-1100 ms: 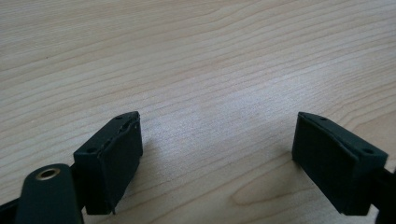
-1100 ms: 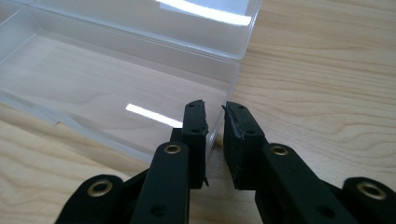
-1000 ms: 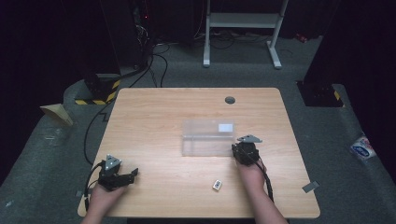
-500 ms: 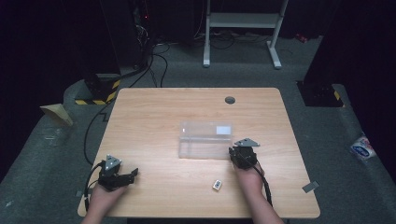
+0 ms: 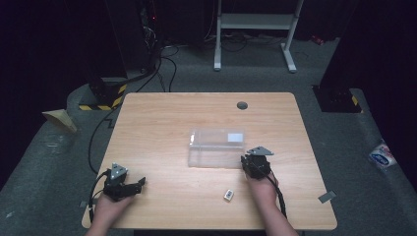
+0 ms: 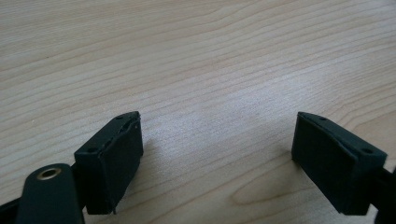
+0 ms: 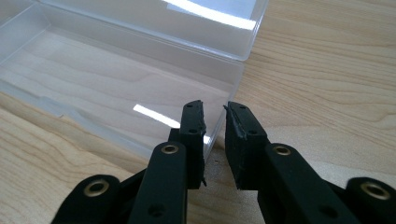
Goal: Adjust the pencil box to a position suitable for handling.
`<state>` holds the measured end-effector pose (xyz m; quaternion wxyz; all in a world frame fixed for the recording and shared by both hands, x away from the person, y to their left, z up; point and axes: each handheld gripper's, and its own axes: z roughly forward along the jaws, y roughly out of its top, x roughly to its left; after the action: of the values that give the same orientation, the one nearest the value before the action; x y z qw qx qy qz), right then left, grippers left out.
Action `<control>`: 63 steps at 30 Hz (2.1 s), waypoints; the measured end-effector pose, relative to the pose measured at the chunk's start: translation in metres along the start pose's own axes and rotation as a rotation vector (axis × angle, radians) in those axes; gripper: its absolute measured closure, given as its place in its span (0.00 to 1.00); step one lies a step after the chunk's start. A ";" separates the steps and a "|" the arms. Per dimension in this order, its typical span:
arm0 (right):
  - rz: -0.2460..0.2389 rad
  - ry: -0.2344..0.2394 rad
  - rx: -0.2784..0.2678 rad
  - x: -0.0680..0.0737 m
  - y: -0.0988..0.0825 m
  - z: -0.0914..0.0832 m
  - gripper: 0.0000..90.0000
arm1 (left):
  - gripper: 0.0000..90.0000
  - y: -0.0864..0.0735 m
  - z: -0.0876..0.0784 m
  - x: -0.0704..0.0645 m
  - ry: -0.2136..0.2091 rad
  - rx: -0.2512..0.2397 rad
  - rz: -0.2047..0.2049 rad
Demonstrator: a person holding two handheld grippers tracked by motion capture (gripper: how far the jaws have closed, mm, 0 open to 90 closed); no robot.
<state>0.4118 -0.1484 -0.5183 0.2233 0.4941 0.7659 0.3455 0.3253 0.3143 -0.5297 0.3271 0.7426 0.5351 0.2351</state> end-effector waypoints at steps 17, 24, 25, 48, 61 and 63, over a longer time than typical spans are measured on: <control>0.002 0.000 -0.050 -0.007 0.008 -0.015 0.78 | 0.19 0.000 0.000 0.000 0.000 0.002 0.000; 0.008 -0.013 -0.059 -0.025 0.001 -0.027 0.62 | 0.20 0.000 0.000 0.000 0.007 -0.003 -0.002; 0.011 -0.018 -0.048 -0.035 -0.007 -0.031 0.54 | 0.20 0.000 0.000 0.000 0.007 -0.004 -0.001; 0.080 -0.109 0.049 -0.088 -0.059 -0.059 0.23 | 0.16 0.001 -0.001 -0.002 0.005 0.016 0.001; 0.082 -0.108 0.051 -0.087 -0.060 -0.060 0.22 | 0.16 0.005 -0.006 -0.005 -0.009 0.013 0.019; 0.083 -0.108 0.050 -0.087 -0.060 -0.060 0.22 | 0.16 0.006 -0.007 -0.007 -0.010 0.009 0.024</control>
<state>0.3709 -0.2627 -0.5236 0.2372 0.5487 0.7402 0.3079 0.3221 0.3084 -0.5204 0.3236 0.7517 0.5253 0.2330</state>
